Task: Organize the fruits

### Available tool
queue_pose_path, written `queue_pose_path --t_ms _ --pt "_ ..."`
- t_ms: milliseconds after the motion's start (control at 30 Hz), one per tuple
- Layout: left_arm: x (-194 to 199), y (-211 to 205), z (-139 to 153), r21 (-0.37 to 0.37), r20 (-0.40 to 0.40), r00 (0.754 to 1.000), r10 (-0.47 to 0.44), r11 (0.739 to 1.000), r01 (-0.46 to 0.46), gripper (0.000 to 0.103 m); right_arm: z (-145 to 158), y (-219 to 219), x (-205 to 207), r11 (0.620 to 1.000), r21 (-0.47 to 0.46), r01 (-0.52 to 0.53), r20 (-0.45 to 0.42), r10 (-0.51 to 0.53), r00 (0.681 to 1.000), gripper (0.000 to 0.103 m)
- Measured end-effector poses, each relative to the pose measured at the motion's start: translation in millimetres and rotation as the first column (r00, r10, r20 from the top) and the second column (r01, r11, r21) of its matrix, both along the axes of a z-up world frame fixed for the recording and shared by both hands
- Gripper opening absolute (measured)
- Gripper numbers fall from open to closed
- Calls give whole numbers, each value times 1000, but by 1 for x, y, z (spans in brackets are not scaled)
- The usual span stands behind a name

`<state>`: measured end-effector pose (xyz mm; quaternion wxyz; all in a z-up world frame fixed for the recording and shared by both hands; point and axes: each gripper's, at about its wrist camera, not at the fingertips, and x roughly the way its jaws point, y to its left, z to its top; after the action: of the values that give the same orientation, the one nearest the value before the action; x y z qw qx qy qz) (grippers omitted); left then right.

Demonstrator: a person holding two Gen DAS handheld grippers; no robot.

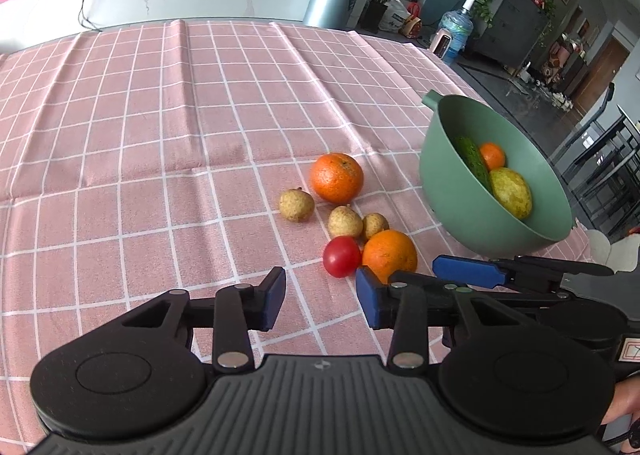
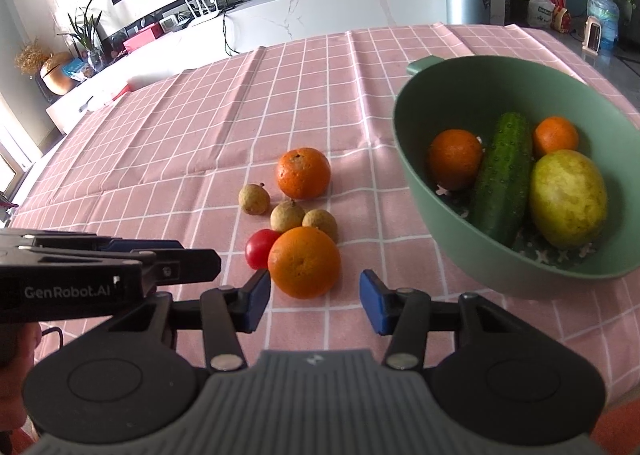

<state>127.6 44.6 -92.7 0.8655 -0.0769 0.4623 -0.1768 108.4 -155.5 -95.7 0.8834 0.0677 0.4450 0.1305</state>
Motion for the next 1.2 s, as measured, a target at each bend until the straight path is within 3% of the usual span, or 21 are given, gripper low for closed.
queue_pose_path --t_ms 400,633,1000,1200 --pt "4 0 -5 3 -16 1000 -8 1000 8 47 -11 6 19 999 43 13 -40 -11 999 42" --pt "11 -19 -2 34 -3 997 -74 997 74 47 0 -8 0 1000 -19 20 -70 -21 997 42" --pt "24 -51 -14 157 -5 992 -123 980 123 46 -3 -28 -5 997 39 72 -90 -68 994 42" --pt "27 -50 -16 141 -12 994 -106 984 106 35 -5 -26 -3 997 36 63 -88 -59 994 42"
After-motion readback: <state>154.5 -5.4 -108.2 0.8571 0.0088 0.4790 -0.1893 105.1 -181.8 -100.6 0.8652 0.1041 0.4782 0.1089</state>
